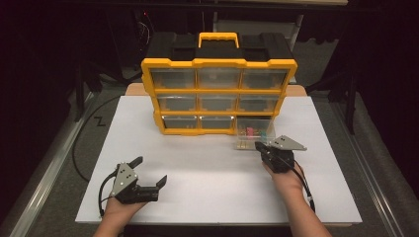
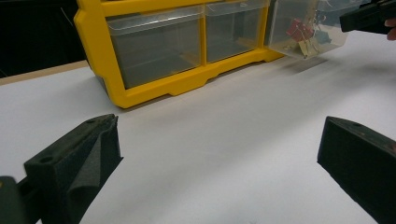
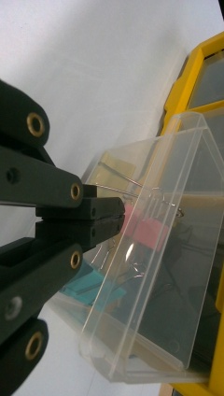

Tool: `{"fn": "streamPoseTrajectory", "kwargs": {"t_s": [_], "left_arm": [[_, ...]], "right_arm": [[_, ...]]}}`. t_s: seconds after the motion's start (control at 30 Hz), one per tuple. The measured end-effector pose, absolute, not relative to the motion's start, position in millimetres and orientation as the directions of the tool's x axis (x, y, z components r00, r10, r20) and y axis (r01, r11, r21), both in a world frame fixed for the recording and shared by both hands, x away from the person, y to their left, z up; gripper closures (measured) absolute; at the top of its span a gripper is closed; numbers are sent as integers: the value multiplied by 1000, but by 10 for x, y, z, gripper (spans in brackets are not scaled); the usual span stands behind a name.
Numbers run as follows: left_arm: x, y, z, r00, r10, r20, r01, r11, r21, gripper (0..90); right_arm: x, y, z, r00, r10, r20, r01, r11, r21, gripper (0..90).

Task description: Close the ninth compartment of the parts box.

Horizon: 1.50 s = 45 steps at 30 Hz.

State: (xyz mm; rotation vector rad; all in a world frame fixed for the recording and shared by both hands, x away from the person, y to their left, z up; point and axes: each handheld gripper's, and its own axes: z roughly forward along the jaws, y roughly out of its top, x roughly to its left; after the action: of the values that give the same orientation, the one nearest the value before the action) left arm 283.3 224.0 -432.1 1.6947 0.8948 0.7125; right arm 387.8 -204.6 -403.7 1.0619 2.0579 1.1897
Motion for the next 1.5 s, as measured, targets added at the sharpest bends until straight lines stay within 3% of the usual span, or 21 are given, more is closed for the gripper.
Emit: {"fn": "streamPoseTrajectory", "kwargs": {"t_s": [1.5], "left_arm": [[2825, 2247, -4313, 552, 833, 24, 212, -169, 963, 2]], "right_arm": [[4245, -1944, -3968, -510, 856, -86, 394, 322, 861, 900]]}}
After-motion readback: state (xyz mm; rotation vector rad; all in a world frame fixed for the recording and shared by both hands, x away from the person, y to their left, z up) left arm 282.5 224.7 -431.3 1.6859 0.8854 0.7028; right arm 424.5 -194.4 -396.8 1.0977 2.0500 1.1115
